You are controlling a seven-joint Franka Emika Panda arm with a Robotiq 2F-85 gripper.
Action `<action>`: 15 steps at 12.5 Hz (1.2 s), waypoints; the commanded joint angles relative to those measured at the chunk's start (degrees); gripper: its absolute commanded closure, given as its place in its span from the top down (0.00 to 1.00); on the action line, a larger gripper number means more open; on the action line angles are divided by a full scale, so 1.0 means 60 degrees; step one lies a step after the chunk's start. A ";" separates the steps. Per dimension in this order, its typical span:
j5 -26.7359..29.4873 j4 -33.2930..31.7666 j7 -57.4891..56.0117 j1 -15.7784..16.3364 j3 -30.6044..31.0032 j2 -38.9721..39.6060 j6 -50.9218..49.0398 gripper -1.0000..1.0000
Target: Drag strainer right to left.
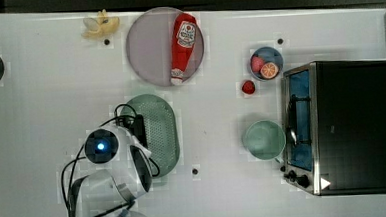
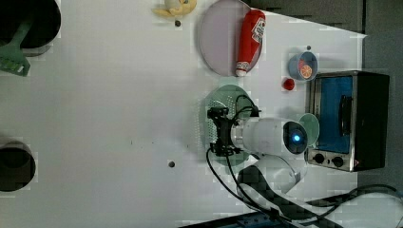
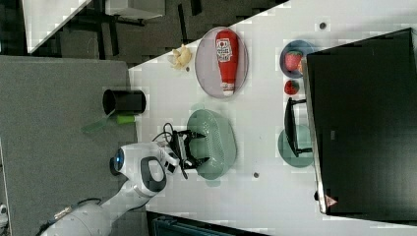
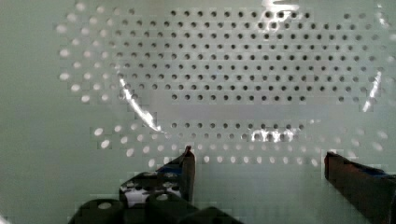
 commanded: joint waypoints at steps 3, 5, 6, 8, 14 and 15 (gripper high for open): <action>-0.0031 0.1073 0.1290 0.0600 0.0060 0.0446 -0.0720 1.00; 0.0003 0.1514 0.1671 0.0926 0.0073 0.0698 -0.0805 1.00; 0.0093 0.1743 0.1887 0.1092 0.0075 0.0844 -0.0858 1.00; 0.0345 0.2181 0.2262 0.1410 0.0080 0.1132 -0.0888 1.00; 0.1124 0.3412 0.2577 0.2223 0.0094 0.1867 -0.1187 1.00; 0.1211 0.3577 0.2577 0.2325 0.0093 0.1946 -0.1278 1.00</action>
